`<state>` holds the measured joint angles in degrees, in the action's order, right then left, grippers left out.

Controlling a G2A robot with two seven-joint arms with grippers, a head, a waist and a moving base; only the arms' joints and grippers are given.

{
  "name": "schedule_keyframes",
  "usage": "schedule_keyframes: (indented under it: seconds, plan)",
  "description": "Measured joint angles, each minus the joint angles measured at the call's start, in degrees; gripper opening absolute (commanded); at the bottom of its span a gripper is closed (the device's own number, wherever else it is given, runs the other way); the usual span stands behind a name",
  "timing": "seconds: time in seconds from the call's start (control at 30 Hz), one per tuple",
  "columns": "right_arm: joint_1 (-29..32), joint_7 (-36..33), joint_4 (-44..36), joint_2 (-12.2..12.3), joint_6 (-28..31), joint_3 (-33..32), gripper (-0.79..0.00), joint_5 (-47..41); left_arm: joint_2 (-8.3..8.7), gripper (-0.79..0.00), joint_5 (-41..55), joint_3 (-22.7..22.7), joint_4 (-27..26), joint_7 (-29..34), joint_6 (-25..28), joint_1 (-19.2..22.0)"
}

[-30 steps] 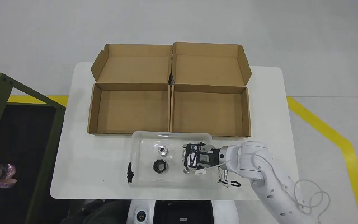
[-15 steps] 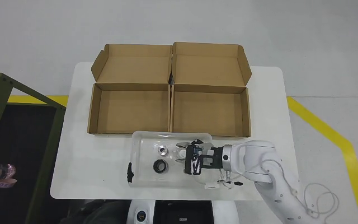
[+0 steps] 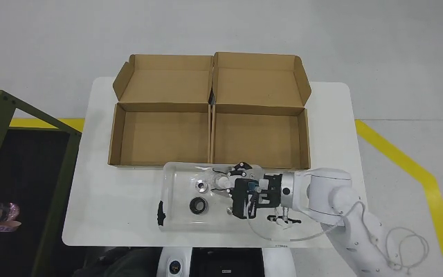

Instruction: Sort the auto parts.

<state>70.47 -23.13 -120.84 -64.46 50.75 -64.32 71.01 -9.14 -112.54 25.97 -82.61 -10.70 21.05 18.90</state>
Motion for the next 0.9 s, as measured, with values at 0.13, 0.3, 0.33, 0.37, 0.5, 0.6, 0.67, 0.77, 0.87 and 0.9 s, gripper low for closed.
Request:
schedule_keyframes:
  seconds: [0.13,0.3,0.33,0.37,0.5,0.6,0.67,0.77,0.87,0.9]
  plan:
    - [-0.7,1.5,-1.0,0.1,-0.9,-0.6,-0.785,0.1,0.00,0.000,0.0,0.0,0.0,0.0,0.0,0.0]
    - [-1.3,3.3,-1.1,0.1,-2.2,-1.1,-0.785,-0.1,0.00,0.000,0.0,0.0,0.0,0.0,0.0,0.0]
    - [-1.3,3.6,-1.1,0.1,-2.5,-1.1,-0.785,-0.2,0.00,0.000,0.0,0.0,0.0,0.0,0.0,0.0]
    - [-1.4,4.0,-1.0,0.1,-2.7,-1.2,-0.785,-0.2,0.00,0.000,0.0,0.0,0.0,0.0,0.0,0.0]
    - [-1.7,5.7,-0.3,0.1,-3.8,-1.1,-0.785,-0.5,0.00,0.000,0.0,0.0,0.0,0.0,0.0,0.0]
    - [-2.4,6.4,0.5,0.1,-4.3,-1.0,-0.785,-0.6,0.00,0.000,0.0,0.0,0.0,0.0,0.0,0.0]
    - [-2.8,6.3,0.8,0.1,-4.6,-0.8,-0.785,-0.4,0.00,0.000,0.0,0.0,0.0,0.0,0.0,0.0]
    - [-3.5,5.9,1.6,0.0,-5.4,-0.6,-0.785,-0.7,0.00,0.000,0.0,0.0,0.0,0.0,0.0,0.0]
    - [-4.7,5.5,3.2,-0.1,-6.1,-0.3,-0.785,-1.4,0.00,0.000,0.0,0.0,0.0,0.0,0.0,0.0]
    - [-5.2,5.4,4.3,-0.1,-6.4,-0.2,-0.785,-1.8,0.00,0.000,0.0,0.0,0.0,0.0,0.0,0.0]
